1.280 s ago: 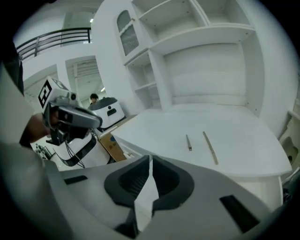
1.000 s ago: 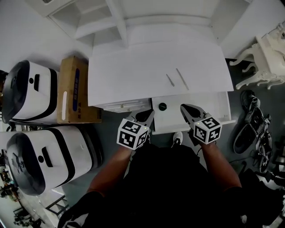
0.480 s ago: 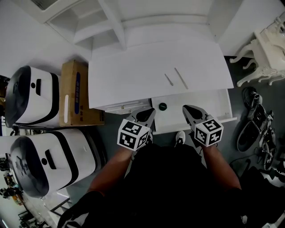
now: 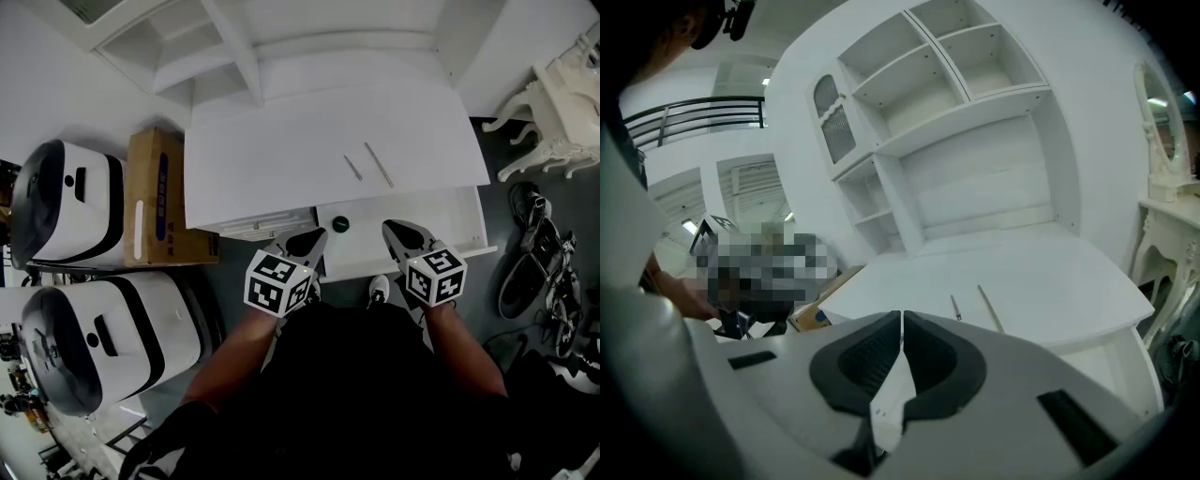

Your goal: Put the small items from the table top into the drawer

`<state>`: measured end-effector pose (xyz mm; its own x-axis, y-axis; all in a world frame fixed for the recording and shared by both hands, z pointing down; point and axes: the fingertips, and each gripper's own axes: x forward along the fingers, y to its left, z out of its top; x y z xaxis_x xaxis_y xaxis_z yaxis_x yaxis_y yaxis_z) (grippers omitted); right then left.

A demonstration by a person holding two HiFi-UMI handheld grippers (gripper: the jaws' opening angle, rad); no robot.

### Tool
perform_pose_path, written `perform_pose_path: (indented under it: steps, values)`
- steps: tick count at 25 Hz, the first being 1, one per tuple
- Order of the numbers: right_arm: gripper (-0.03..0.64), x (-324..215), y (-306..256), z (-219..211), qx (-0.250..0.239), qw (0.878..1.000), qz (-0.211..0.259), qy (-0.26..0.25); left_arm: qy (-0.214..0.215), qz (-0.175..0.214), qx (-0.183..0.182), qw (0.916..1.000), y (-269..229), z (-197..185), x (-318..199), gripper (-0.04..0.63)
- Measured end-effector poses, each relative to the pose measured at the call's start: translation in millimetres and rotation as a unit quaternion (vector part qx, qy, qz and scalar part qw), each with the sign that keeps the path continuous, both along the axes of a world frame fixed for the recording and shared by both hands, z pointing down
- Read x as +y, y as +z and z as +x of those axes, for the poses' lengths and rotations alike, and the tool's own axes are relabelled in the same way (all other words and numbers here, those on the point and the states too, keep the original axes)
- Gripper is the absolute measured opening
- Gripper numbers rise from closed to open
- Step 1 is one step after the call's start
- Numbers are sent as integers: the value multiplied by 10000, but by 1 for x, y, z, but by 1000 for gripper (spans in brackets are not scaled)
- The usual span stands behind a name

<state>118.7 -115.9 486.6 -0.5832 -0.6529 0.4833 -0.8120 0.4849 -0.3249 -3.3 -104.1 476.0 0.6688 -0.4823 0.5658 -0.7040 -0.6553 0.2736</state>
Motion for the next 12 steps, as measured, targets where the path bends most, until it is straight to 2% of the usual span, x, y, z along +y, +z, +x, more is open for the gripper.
perform_pose_path:
  steps: [8, 12]
  values:
    - [29, -3, 0, -3, 60, 9999, 37, -82, -60, -28, 61, 10000, -1, 0, -1, 3]
    - [29, -5, 0, -4, 123, 9999, 68, -95, -200, -21, -99, 9997, 3, -7, -4, 3]
